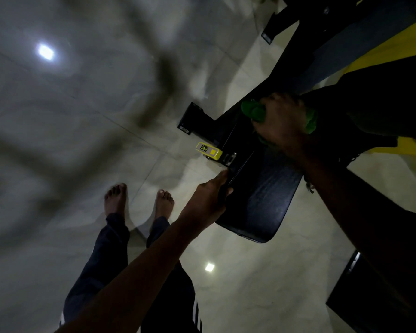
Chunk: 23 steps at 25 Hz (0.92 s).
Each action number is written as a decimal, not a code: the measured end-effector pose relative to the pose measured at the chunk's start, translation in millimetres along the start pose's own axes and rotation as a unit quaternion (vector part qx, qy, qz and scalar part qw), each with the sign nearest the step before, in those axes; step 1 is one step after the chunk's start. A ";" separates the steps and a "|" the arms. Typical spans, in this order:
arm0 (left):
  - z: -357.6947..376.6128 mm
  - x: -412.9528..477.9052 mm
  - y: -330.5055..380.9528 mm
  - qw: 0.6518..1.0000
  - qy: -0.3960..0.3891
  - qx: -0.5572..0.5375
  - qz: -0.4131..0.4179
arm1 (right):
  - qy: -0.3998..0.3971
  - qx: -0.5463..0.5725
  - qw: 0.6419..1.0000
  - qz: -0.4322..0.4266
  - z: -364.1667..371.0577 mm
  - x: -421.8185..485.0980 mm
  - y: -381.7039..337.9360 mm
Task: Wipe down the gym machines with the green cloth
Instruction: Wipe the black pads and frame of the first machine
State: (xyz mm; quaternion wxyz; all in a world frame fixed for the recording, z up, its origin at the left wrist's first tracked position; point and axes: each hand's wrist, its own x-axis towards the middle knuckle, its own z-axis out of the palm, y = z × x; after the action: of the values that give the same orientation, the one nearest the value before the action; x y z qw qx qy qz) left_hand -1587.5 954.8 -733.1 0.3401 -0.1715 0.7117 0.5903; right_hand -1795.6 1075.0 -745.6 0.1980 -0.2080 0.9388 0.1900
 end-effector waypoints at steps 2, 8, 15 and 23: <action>-0.5 1.4 3.0 1.000 -0.007 0.021 -0.010 | -0.044 0.027 0.998 0.042 0.0 29.3 5.8; 2.2 3.8 -0.9 0.998 -0.013 0.048 -0.025 | 0.025 0.013 0.998 0.059 4.7 14.8 5.5; 8.4 25.8 -25.0 0.999 -0.024 0.019 -0.014 | -0.012 0.039 0.993 0.115 1.9 32.3 8.6; 10.0 16.1 -60.9 0.920 0.060 -0.366 -0.125 | 0.057 0.079 0.994 0.054 34.8 -93.3 -64.1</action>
State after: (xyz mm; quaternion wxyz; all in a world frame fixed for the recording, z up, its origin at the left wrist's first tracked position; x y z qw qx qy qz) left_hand -1556.7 952.1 -788.9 0.2812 -0.4065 0.4379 0.7510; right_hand -1677.7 1065.7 -750.7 0.1493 -0.1512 0.9706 0.1130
